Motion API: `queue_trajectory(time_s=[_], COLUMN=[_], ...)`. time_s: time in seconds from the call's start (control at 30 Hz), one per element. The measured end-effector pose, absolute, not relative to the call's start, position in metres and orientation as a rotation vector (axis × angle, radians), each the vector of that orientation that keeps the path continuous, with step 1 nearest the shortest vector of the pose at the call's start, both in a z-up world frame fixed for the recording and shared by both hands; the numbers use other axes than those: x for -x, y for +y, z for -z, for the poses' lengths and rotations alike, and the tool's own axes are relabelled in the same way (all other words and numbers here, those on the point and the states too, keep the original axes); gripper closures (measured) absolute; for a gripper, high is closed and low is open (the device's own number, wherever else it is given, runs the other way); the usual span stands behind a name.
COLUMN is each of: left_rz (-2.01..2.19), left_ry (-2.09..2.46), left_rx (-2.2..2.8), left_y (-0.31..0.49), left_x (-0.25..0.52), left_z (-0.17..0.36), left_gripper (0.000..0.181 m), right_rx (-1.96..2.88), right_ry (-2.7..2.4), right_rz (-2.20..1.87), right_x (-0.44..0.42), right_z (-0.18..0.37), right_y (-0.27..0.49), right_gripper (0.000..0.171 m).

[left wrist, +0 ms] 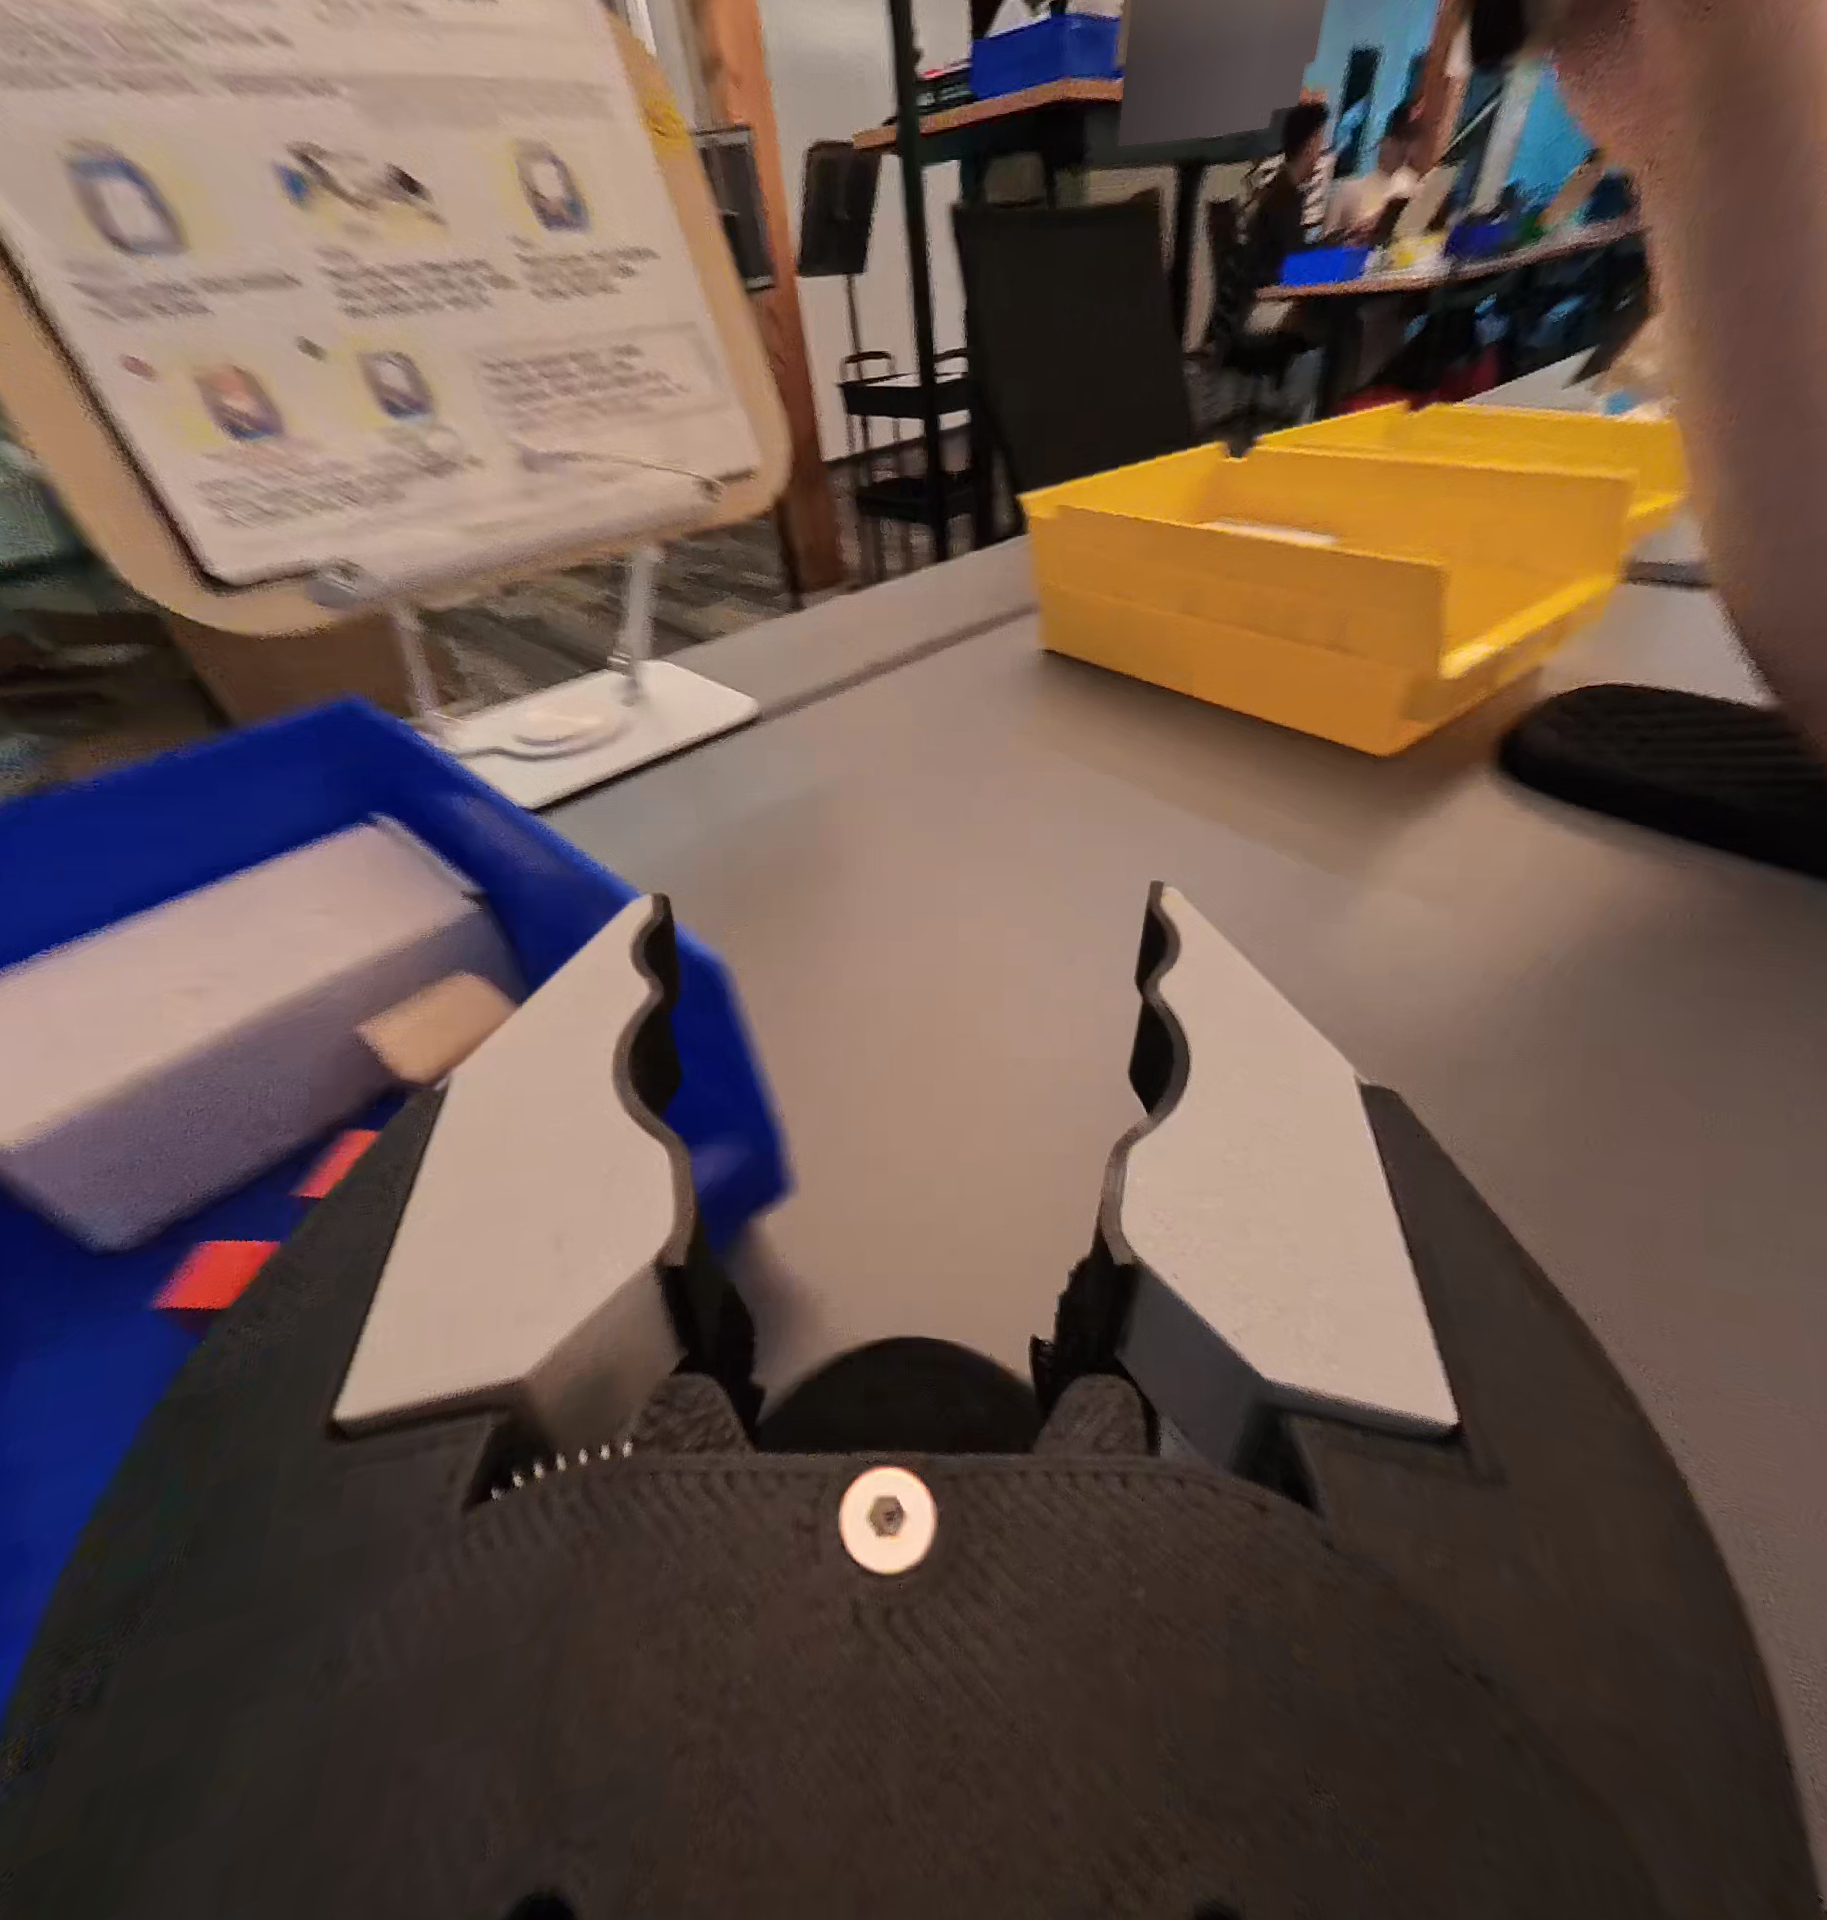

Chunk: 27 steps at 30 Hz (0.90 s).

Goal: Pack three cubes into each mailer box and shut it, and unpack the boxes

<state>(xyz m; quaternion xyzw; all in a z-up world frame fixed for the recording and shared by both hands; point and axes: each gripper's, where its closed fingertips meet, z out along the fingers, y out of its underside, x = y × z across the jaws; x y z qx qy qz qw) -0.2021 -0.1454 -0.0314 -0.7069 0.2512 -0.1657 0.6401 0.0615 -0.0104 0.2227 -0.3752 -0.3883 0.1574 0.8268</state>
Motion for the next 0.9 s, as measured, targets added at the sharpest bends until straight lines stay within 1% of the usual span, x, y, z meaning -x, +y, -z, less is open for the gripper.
queue_trajectory(time_s=[0.1,0.17,0.2,0.23,0.3,0.33,0.43,0.57,0.67,0.7,0.77,0.9], left_rz=[0.124,-0.028,-0.047,-0.048,-0.037,-0.054,-0.143,-0.219,-0.326,-0.340,-0.341,-0.217], left_ry=[0.673,0.769,0.834,0.903,1.042,1.108,1.282,1.476,1.569,1.586,1.595,1.628], left_rx=[1.653,1.733,1.799,1.900,2.121,2.213,2.413,2.539,2.557,2.566,2.576,2.600], left_y=[-0.115,-0.082,-0.066,-0.050,-0.024,-0.012,0.016,0.041,0.060,0.064,0.074,0.076], left_x=[0.249,0.282,0.294,0.305,0.324,0.333,0.355,0.367,0.378,0.382,0.389,0.391], left_z=[0.006,-0.001,0.002,0.011,0.033,0.043,0.071,0.107,0.127,0.131,0.136,0.140], left_gripper=[0.081,0.070,0.068,0.066,0.055,0.052,0.039,0.032,0.032,0.037,0.035,0.044], right_rx=[0.799,0.832,0.857,0.879,0.914,0.916,0.845,0.855,0.887,0.899,0.916,0.958], right_ry=[-0.930,-0.995,-1.017,-1.026,-1.049,-1.097,-1.260,-1.311,-1.304,-1.304,-1.310,-1.334], right_rz=[-0.321,-0.259,-0.246,-0.249,-0.302,-0.371,-0.584,-0.580,-0.618,-0.640,-0.688,-0.724], right_x=[-0.048,-0.046,-0.046,-0.046,-0.041,-0.034,-0.016,-0.016,-0.022,-0.023,-0.024,-0.022], right_z=[-0.200,-0.183,-0.175,-0.170,-0.161,-0.153,-0.136,-0.127,-0.124,-0.122,-0.118,-0.105], right_y=[-0.013,-0.002,0.004,0.008,0.013,0.007,-0.025,-0.024,-0.018,-0.016,-0.014,-0.005], right_gripper=[0.085,0.084,0.082,0.081,0.078,0.074,0.073,0.072,0.072,0.072,0.073,0.072])
